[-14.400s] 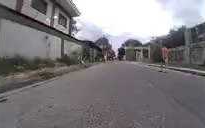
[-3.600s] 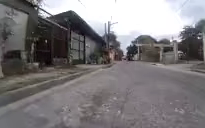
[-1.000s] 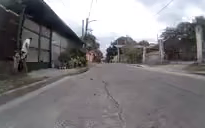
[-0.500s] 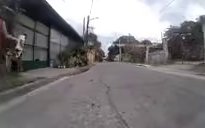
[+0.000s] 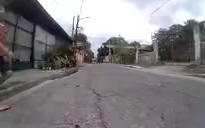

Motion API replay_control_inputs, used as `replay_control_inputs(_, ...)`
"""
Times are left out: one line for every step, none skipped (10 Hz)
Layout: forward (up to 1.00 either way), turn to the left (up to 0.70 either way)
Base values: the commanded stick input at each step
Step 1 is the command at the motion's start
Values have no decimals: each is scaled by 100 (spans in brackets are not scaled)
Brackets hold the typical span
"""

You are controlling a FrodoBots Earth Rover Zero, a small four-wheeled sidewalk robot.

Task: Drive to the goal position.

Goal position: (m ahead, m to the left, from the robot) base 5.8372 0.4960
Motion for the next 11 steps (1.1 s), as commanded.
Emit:
replay_control_inputs(100,-35)
replay_control_inputs(100,-35)
replay_control_inputs(100,5)
replay_control_inputs(100,5)
replay_control_inputs(100,-35)
replay_control_inputs(100,-35)
replay_control_inputs(100,-35)
replay_control_inputs(100,-35)
replay_control_inputs(100,-35)
replay_control_inputs(100,-15)
replay_control_inputs(100,5)
